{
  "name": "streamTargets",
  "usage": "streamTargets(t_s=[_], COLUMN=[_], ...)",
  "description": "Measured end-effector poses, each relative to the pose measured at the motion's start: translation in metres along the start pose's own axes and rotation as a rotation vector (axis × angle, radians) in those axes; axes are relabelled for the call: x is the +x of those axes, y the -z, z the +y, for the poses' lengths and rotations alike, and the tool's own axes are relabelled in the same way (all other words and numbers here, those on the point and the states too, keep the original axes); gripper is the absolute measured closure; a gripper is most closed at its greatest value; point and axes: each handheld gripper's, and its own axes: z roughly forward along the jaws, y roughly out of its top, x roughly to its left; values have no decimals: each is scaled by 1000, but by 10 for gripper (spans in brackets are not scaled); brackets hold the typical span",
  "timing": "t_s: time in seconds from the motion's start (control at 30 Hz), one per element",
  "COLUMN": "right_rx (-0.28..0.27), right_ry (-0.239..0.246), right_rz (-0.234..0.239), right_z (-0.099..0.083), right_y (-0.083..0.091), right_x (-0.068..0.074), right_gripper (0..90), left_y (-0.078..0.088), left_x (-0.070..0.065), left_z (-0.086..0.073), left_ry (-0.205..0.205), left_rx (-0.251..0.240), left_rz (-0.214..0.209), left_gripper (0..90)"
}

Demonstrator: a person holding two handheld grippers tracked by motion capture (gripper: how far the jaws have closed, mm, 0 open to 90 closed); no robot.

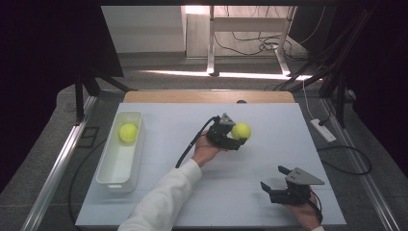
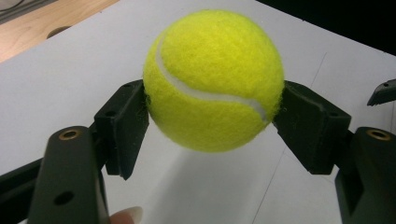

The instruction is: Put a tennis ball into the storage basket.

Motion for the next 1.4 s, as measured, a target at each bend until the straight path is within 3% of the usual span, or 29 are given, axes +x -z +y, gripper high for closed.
streamTargets(t_s=[1.4], right_rx=[2], right_ry=[7], right_rz=[-2], right_z=[0], right_y=[-1], right_x=[1], right_gripper=[97], left_y=[42], left_x=[4], left_z=[-11], left_ry=[2], left_rx=[-52], left_rz=[42], left_gripper=[284])
